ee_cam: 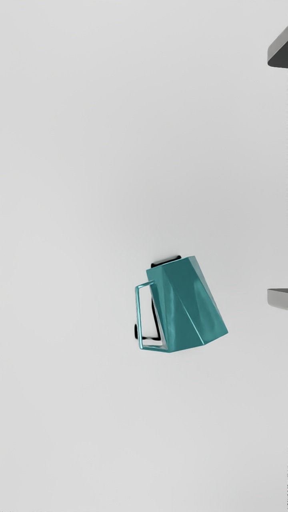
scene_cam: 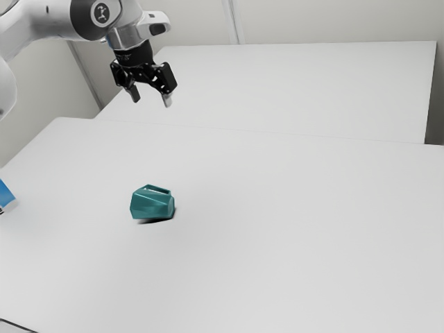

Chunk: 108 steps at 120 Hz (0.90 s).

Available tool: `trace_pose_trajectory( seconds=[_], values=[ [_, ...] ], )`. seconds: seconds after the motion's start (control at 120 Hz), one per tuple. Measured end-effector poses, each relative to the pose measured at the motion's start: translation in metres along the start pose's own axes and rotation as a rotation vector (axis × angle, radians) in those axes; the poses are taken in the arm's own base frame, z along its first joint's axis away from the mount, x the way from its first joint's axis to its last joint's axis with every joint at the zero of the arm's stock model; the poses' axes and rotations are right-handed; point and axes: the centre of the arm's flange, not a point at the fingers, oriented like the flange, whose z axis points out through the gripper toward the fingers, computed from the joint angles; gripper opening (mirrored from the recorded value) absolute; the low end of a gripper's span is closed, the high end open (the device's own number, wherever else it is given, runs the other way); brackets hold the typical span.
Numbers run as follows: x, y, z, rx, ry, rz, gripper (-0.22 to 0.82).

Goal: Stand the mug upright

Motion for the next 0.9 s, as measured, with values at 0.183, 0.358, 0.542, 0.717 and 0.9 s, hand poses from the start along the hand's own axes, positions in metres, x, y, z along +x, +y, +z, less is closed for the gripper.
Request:
trace_pose_trajectory(
  seconds=[0.183, 0.358, 0.542, 0.717, 0.9],
  values=[
    [-0.001, -0.002, 0.001, -0.004, -0.005, -0.007, 0.60],
    [-0.007, -0.022, 0.013, -0.055, -0.049, -0.049, 0.60],
    [-0.032, -0.053, 0.037, -0.145, -0.119, -0.128, 0.60],
    [-0.048, -0.071, 0.080, -0.226, -0.202, -0.186, 0.60],
    [-0.055, -0.098, 0.121, -0.305, -0.199, -0.170, 0.60]
  ],
)
